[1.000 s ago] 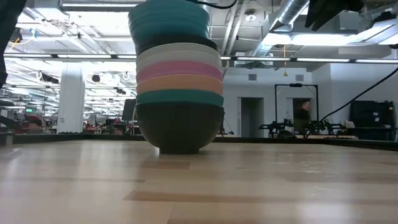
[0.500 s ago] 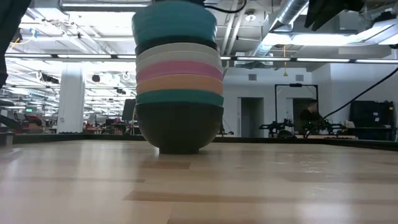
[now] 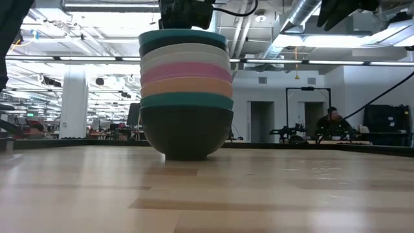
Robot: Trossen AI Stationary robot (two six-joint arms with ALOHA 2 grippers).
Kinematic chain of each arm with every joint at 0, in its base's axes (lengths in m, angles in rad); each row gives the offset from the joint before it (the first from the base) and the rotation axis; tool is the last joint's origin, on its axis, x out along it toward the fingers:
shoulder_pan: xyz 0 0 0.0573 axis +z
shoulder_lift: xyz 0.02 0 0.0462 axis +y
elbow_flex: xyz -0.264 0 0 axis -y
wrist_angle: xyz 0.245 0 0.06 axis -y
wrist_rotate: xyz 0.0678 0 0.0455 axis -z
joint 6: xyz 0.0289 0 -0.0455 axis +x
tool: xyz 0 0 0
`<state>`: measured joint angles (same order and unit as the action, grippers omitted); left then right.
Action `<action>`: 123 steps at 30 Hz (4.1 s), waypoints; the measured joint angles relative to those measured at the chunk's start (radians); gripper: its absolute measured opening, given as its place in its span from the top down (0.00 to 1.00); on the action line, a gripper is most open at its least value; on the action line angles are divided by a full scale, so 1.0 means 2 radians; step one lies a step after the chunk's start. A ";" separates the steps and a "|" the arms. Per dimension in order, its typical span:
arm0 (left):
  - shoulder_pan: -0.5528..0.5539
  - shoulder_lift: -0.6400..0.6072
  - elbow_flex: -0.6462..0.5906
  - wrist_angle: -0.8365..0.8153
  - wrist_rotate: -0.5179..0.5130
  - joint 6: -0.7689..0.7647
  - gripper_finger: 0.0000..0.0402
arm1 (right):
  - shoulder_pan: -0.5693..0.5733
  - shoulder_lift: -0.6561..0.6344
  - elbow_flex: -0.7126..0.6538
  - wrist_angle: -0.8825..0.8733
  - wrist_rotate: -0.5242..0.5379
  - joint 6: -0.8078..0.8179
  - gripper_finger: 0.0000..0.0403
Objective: Nest bowls inside each other
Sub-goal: Stack the left blue bowl on top of the black bowl, then stack the blue bowl on top of the top blue bowl
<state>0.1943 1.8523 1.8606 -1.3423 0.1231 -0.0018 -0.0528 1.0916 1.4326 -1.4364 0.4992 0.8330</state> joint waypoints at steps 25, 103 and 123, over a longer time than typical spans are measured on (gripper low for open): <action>0.007 0.018 0.040 -0.050 0.024 0.038 0.88 | 0.000 0.000 0.000 0.000 -0.002 0.008 0.63; -0.032 -0.091 0.114 0.173 -0.055 0.032 0.60 | 0.533 0.241 -0.156 0.159 -0.300 0.457 0.47; -0.032 -0.091 0.114 0.162 -0.055 0.017 0.60 | 0.533 0.313 -0.156 0.163 -0.291 0.470 0.53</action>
<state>0.1295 1.6703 2.0884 -1.0180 0.0138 0.0322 1.0140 1.7184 1.1206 -1.1098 -0.0823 1.7731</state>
